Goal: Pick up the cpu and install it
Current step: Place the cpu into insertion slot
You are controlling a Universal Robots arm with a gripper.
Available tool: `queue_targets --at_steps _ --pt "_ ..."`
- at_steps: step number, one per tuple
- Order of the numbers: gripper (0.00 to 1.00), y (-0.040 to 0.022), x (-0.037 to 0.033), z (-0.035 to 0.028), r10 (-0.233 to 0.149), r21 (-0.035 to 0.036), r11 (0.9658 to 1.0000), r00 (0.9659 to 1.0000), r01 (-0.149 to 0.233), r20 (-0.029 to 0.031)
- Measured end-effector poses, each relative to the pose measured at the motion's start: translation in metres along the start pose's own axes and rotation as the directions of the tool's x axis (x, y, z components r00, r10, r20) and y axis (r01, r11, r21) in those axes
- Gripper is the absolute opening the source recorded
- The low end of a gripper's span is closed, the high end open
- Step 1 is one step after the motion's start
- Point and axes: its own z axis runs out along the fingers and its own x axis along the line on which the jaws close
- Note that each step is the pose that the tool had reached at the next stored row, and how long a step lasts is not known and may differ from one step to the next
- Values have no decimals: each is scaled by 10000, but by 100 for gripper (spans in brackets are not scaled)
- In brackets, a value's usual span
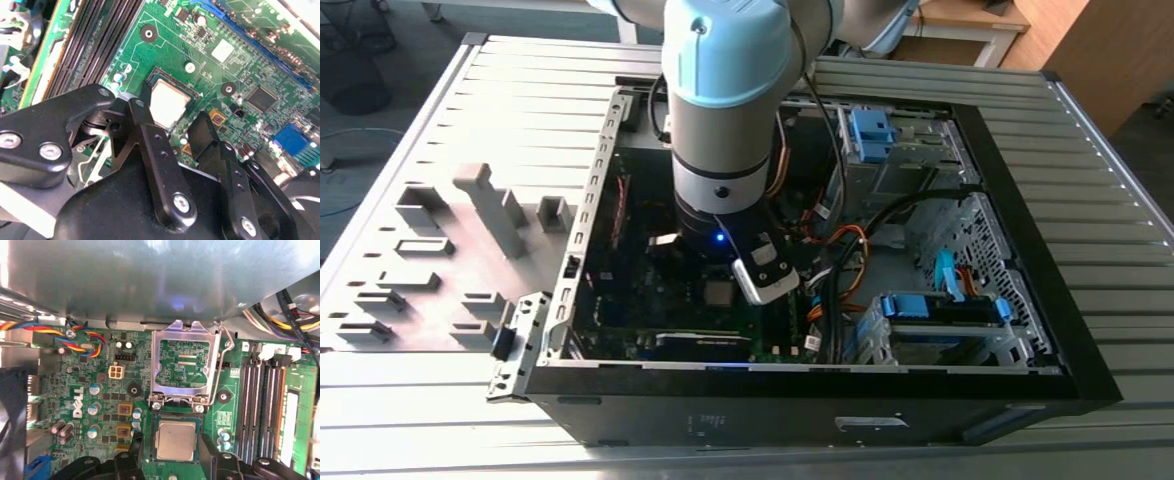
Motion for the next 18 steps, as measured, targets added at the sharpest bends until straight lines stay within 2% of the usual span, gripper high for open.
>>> queue_targets --at_steps 5,12,13,14,15,17,18 --pt "56 -1 -2 -80 -2 -2 10000 10000 2 2" --pt "56 -1 -2 -81 -2 -2 10000 10000 2 2" --pt "55 -1 -2 -81 -2 -2 10000 10000 2 2" --pt "48 -1 -2 -81 -2 -2 10000 10000 2 2" --pt "48 -1 -2 -81 -2 -2 10000 10000 2 2" --pt "36 -2 -2 -81 -2 -2 10000 10000 2 2" --pt "36 -2 -2 -81 -2 -2 10000 10000 2 2"
